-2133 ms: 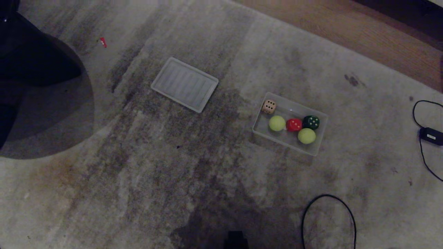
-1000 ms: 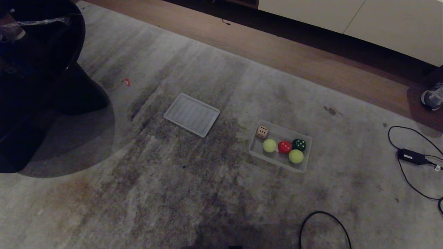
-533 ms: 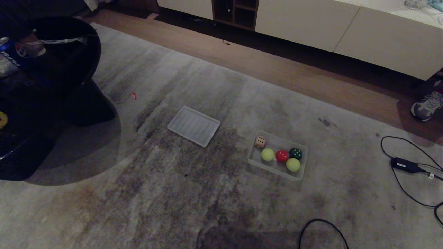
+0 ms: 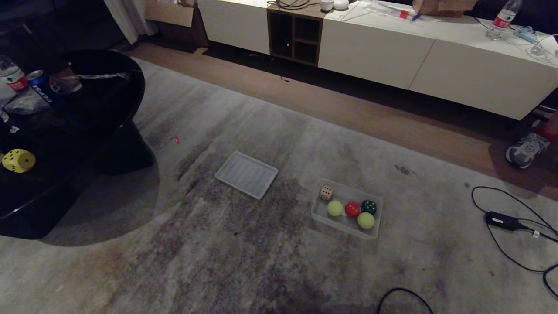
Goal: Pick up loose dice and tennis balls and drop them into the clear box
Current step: Pick up toys out of the box
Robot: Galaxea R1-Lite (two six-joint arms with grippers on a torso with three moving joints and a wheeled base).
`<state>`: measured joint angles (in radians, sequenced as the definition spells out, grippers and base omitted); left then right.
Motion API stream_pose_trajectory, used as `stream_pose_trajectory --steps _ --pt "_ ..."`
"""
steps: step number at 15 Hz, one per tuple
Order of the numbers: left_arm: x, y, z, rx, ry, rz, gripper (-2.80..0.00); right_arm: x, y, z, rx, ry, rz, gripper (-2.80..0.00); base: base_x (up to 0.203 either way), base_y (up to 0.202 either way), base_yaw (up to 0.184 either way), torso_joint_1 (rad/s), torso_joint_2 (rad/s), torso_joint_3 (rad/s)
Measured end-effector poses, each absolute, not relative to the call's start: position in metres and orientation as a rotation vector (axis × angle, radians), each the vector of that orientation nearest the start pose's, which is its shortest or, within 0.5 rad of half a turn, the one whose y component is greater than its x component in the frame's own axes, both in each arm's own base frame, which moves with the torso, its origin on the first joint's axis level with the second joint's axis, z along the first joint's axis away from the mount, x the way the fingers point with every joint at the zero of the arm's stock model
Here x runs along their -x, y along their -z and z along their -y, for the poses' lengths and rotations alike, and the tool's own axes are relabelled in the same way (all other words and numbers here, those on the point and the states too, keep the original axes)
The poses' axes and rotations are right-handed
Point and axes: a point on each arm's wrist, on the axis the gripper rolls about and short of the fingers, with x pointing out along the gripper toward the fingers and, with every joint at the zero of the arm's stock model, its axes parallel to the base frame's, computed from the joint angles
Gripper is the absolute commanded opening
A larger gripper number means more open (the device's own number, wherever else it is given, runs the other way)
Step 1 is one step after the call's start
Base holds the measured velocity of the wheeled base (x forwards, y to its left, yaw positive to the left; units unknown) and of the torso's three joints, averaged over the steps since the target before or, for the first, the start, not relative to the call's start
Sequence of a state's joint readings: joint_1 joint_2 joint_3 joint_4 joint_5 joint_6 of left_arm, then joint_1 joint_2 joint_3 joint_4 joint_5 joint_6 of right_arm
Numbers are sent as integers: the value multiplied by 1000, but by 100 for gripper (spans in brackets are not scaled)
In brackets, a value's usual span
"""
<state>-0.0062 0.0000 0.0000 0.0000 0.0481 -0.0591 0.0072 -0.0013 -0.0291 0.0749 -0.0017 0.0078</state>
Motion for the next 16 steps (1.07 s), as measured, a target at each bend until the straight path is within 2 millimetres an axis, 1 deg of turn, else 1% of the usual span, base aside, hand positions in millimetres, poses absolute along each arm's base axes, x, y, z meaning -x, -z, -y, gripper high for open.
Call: stream_pose_trajectory --steps 16 --pt "23 -75 -1 59 -42 1 -280 25 -76 0 -7 -5 -45 -280 0 0 0 1 4 203"
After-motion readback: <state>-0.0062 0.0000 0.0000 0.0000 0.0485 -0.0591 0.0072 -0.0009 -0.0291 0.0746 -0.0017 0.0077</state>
